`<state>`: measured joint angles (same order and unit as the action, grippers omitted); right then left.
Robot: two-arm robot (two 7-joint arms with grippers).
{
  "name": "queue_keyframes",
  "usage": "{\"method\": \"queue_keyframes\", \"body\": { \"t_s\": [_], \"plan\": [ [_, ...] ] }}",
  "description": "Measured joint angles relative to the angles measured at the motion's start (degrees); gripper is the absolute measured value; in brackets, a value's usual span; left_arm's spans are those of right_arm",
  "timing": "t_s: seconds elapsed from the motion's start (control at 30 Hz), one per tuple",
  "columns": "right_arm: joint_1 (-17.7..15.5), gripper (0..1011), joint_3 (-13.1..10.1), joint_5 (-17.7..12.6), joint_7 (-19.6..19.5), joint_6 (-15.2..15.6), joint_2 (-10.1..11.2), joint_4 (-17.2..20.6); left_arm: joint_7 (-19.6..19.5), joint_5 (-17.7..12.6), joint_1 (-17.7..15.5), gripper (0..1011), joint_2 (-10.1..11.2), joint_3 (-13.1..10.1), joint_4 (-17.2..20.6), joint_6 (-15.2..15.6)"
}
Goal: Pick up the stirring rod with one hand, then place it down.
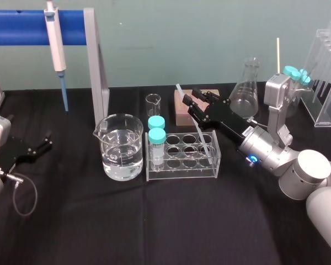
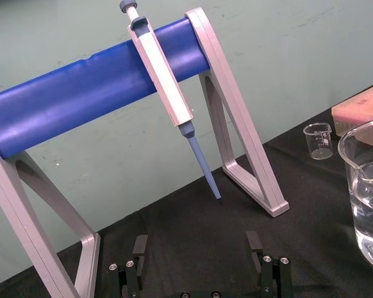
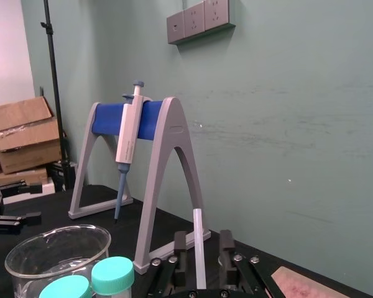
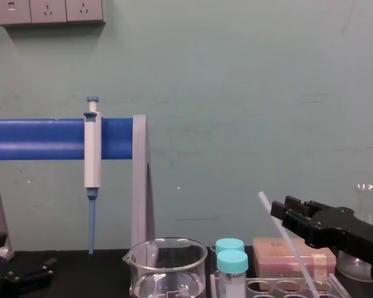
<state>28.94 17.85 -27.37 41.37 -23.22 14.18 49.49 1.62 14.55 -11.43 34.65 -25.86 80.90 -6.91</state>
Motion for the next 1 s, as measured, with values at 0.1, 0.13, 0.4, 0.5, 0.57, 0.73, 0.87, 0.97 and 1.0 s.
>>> {"method": "queue_keyframes", "body": {
  "t_s": [0.1, 0.13, 0.4, 0.5, 0.57, 0.73, 0.87, 0.97, 1.0],
  "plan": [
    [0.0, 432, 0.0, 0.0, 0.0, 0.0, 0.0, 0.0, 0.0, 0.0, 0.0, 1000, 0.0, 0.0, 0.0, 0.0],
    [0.0, 471, 0.0, 0.0, 0.0, 0.0, 0.0, 0.0, 0.0, 0.0, 0.0, 1000, 0.0, 0.0, 0.0, 0.0],
    [0.0, 713, 0.0, 0.0, 0.0, 0.0, 0.0, 0.0, 0.0, 0.0, 0.0, 1000, 0.0, 0.0, 0.0, 0.0],
    [0.0, 809, 0.0, -0.1, 0.1, 0.0, 0.0, 0.0, 0.0, 0.0, 0.0, 1000, 0.0, 0.0, 0.0, 0.0],
    [0.0, 844, 0.0, -0.1, 0.1, 0.0, 0.0, 0.0, 0.0, 0.0, 0.0, 1000, 0.0, 0.0, 0.0, 0.0],
    [0.0, 987, 0.0, -0.1, 0.1, 0.0, 0.0, 0.0, 0.0, 0.0, 0.0, 1000, 0.0, 0.0, 0.0, 0.0],
    [0.0, 1000, 0.0, -0.1, 0.1, 0.0, 0.0, 0.0, 0.0, 0.0, 0.0, 1000, 0.0, 0.0, 0.0, 0.0],
    [0.0, 1000, 0.0, -0.1, 0.1, 0.0, 0.0, 0.0, 0.0, 0.0, 0.0, 1000, 0.0, 0.0, 0.0, 0.0],
    [-0.2, 1000, -0.1, 0.0, -0.2, -0.1, 0.0, 0.6, 0.0, 0.0, 0.0, 1000, 0.0, 0.0, 0.0, 0.0]
  ]
}}
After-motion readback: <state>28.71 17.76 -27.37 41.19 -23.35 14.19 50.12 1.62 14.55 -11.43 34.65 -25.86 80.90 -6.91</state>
